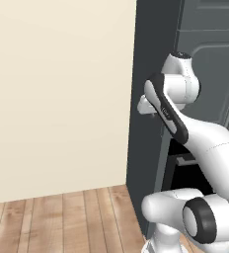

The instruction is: Take the fish from the oven and place it on the plate on the counter.

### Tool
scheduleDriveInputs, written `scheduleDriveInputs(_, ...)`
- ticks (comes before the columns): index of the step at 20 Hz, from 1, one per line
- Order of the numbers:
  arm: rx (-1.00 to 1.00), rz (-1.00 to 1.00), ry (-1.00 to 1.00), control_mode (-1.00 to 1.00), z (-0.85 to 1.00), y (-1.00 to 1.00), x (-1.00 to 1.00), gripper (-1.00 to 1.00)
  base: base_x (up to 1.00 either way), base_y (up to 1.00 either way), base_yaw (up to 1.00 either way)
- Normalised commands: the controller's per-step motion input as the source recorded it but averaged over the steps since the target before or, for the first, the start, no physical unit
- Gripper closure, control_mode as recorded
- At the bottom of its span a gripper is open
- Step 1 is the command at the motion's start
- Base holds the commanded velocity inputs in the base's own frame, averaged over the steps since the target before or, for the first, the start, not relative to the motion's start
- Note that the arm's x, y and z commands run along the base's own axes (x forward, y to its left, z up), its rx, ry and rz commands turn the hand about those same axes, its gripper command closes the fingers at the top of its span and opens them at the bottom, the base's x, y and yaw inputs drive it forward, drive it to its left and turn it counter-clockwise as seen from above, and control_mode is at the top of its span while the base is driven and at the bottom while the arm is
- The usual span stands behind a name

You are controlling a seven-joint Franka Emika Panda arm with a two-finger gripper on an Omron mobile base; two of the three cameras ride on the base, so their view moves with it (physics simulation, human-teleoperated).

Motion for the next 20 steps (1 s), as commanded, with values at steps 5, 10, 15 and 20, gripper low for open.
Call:
scheduleDriveInputs(5,0.01,0.00,0.01,-1.00,-0.01,0.00,-0.02,-1.00,0.00,0.00,0.00)
scheduleDriveInputs(10,0.03,-0.15,0.10,-1.00,-0.19,-0.54,-0.41,-1.00,0.00,0.00,0.00)
scheduleDriveInputs(15,0.15,-0.39,0.00,-1.00,-0.01,-0.99,-0.33,-1.00,0.00,0.00,0.00)
scheduleDriveInputs(20,0.21,-0.49,0.00,-1.00,0.00,-0.78,-0.13,-1.00,0.00,0.00,0.00)
